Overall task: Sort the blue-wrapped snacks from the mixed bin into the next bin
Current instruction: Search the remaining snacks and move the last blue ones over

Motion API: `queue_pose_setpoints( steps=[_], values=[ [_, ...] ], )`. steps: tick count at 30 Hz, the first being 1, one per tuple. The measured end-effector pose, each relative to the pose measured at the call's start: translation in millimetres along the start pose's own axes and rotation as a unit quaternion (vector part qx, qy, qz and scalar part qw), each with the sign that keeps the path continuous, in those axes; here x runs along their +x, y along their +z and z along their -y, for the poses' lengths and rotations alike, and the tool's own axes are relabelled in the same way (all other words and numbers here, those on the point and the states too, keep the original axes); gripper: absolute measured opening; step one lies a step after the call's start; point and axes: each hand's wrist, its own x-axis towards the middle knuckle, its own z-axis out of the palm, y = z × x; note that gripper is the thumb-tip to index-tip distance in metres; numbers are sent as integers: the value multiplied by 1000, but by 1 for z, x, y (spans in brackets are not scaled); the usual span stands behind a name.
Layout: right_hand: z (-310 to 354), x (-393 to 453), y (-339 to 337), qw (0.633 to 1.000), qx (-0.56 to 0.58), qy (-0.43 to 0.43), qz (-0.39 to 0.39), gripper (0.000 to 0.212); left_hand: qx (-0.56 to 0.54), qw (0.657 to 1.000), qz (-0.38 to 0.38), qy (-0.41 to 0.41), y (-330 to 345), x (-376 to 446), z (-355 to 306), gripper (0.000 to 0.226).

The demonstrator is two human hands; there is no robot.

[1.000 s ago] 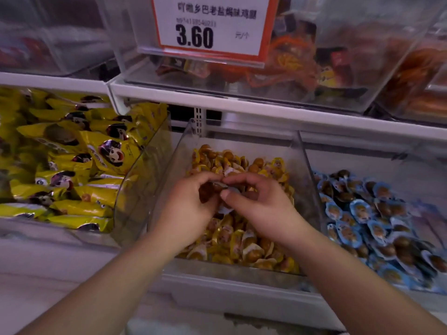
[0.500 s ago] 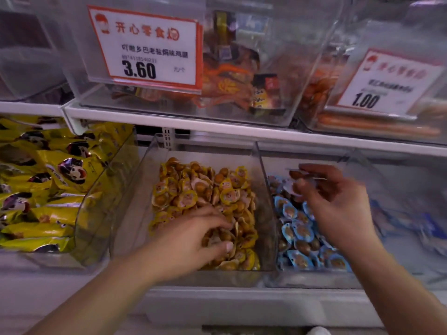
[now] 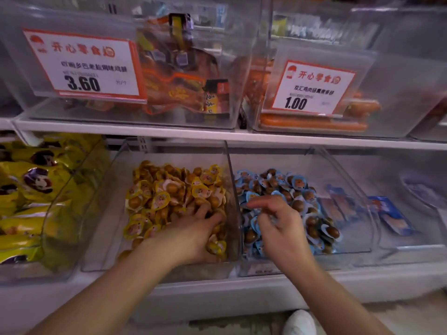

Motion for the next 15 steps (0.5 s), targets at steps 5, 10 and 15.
queue_pose_setpoints(
  steps=[5, 10, 15],
  values=[
    [-2, 23, 13, 998, -48, -18, 30, 28, 40, 998, -52, 6, -13, -15, 40, 82],
    [-8, 43, 26, 1000, -17, 8, 11, 26, 51, 987, -113, -105, -21, -30, 73, 78],
    [-12, 48, 33, 1000, -24, 18, 7, 23, 66, 976, -105, -178, -33, -40, 94, 60]
  ],
)
